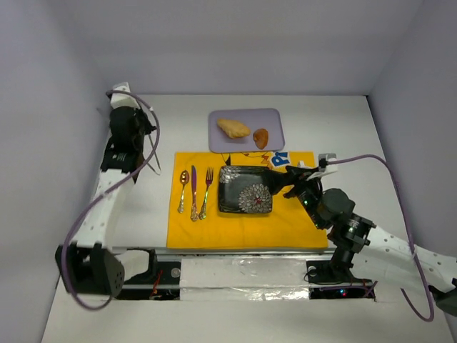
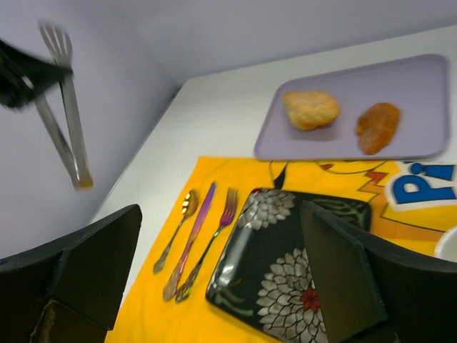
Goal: Place the bread
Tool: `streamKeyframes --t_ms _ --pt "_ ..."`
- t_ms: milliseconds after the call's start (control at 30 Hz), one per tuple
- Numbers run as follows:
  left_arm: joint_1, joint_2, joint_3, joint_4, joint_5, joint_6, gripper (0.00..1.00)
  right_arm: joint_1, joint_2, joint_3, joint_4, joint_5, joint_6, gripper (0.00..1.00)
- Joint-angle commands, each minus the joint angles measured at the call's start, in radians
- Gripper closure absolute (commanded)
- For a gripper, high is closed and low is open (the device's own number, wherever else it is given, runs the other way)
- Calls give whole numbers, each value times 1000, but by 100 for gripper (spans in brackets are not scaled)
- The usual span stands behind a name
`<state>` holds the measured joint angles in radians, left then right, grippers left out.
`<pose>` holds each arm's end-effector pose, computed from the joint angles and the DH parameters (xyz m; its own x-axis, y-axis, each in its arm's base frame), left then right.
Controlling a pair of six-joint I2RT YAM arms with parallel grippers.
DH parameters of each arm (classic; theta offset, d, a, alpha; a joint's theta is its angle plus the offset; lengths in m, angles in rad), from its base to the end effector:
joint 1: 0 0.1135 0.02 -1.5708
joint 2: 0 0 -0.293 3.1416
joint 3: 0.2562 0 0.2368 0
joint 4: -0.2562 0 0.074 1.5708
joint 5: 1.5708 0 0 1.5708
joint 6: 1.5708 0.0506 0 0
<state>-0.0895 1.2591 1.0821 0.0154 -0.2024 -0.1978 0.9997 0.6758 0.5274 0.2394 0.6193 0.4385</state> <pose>0.2879 -0.0156 0.3912 -0.1355 -0.1811 -0.9741 -0.1394 0.9769 -0.1622 0.1012 0.1032 0.3327 -0.1137 0.4626 -0.8792 -0.3582 0.8064 0.4706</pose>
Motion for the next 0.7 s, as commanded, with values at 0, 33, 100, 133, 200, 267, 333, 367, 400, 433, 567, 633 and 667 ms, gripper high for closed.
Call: streamKeyframes --t_ms 0,33,100,133,200,267,333,367,400,433,567,633,667 --pt "4 -145 -75 79 156 -66 100 -3 27 60 48 -171 -6 1" --pt "-6 -192 -86 84 284 -83 100 -3 34 81 43 -187 8 0" --pt "-6 -220 -111 93 416 -112 100 -3 59 104 32 -228 31 0" --pt "-6 -233 -120 101 533 -142 100 -3 68 114 32 -243 60 0" --pt "-6 -280 -186 145 625 -196 100 -3 114 138 66 -330 101 0" --pt "-6 -346 -255 297 759 -315 100 -3 162 160 139 -422 170 0" --pt "-6 -380 -352 482 858 -412 100 -3 258 186 188 -568 230 0" --pt "-6 -406 -378 539 883 -495 100 -3 289 201 231 -608 249 0" --pt "-6 -415 -413 579 899 -526 100 -3 341 221 259 -691 262 0" --pt "-6 -423 -427 648 932 -552 100 -3 361 226 290 -716 290 0" --pt "-6 -451 -487 816 1015 -675 100 -3 456 253 368 -770 313 0" --pt "-6 -470 -517 897 1038 -733 100 11 508 272 367 -762 313 0" --pt "-6 -478 -528 932 1041 -756 100 20 522 273 371 -754 310 0"
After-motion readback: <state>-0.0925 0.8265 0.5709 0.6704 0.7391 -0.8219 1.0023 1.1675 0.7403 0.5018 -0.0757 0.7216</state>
